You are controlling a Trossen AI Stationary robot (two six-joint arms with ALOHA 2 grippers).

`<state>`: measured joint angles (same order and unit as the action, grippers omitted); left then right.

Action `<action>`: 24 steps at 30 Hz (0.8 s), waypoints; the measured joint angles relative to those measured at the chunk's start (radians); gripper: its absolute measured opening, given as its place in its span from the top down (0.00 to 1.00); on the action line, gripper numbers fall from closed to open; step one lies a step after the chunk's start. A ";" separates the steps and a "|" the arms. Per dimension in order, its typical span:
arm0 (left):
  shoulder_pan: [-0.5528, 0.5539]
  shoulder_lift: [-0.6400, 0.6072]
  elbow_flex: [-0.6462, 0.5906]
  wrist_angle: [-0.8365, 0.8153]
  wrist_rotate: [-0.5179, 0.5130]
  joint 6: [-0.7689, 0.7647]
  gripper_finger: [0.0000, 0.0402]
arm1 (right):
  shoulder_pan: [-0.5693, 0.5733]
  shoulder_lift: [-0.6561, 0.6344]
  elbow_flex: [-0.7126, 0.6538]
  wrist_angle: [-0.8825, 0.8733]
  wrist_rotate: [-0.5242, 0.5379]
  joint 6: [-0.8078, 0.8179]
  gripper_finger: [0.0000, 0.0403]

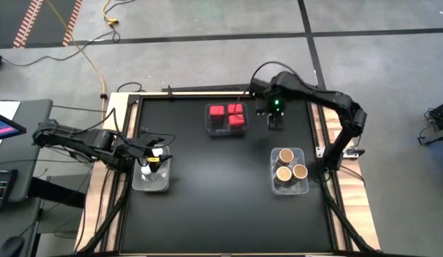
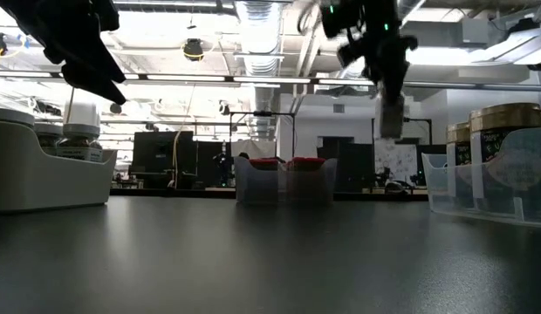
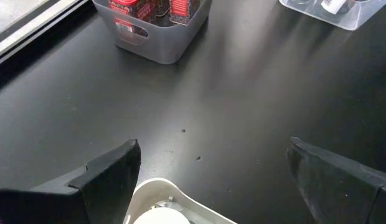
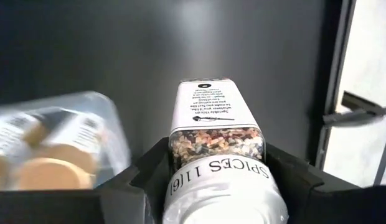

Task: Sort spices by type
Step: Put the white seasoning bottle into the white bin

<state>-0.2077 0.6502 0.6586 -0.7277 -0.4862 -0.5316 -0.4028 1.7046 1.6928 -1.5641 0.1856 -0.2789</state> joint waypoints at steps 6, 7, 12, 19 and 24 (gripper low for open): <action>0.000 0.000 0.000 0.000 0.000 0.002 0.04 | 0.190 0.000 0.052 0.023 -0.006 0.239 0.45; 0.000 0.000 0.000 0.000 0.000 0.012 0.04 | 0.218 0.000 0.056 0.029 -0.006 0.275 0.45; 0.000 0.000 0.000 0.008 0.000 0.056 0.04 | 0.320 0.000 0.075 0.083 -0.061 0.413 0.45; 0.000 0.000 0.000 0.033 0.000 0.048 0.04 | 0.369 0.001 0.076 0.290 -0.113 0.479 0.45; 0.000 0.000 0.000 0.045 0.000 0.050 0.04 | 0.407 0.056 0.159 0.355 -0.124 0.464 0.45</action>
<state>-0.2079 0.6501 0.6588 -0.6823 -0.4866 -0.4815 0.0041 1.7603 1.8515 -1.2092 0.0620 0.1848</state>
